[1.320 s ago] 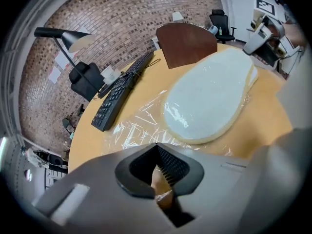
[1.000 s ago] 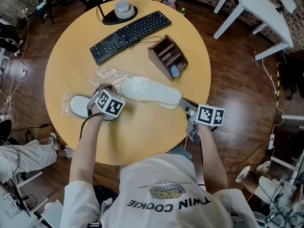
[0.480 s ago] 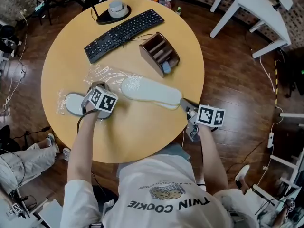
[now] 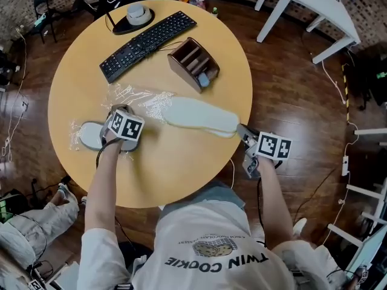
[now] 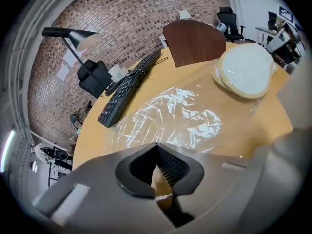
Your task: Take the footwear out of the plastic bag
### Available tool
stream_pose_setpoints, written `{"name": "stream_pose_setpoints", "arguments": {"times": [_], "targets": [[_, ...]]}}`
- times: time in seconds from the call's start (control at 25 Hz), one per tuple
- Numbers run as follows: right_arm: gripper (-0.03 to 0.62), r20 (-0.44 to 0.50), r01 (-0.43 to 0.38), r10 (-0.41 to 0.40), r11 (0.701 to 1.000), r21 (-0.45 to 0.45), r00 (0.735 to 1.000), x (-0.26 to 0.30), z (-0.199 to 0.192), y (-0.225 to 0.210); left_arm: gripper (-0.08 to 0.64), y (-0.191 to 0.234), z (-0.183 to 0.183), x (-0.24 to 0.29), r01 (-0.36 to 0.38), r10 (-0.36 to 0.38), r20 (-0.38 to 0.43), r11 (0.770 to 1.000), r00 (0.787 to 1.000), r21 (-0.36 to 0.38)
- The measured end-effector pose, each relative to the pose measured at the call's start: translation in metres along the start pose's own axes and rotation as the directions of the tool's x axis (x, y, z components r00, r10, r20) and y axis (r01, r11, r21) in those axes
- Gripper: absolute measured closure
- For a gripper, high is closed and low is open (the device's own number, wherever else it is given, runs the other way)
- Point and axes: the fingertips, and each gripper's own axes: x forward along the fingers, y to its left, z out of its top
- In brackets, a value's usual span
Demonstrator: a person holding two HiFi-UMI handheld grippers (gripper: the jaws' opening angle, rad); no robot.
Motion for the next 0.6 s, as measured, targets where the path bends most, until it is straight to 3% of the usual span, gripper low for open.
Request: {"name": "stream_pose_setpoints", "arguments": {"times": [0.36,0.6], "targets": [[0.568,0.025,0.032,-0.034,0.999,0.041,0.999,-0.022,-0.004,-0.023,0.557,-0.001,0.0,0.0,0.006,-0.006,-0.01,1.0,1.0,-0.028],[0.565,0.044,0.097,-0.096,0.995,-0.026,0.994,-0.027,-0.003,-0.031,0.557,-0.002,-0.002,0.0,-0.001,0.0,-0.022,1.0,1.0,-0.017]]}}
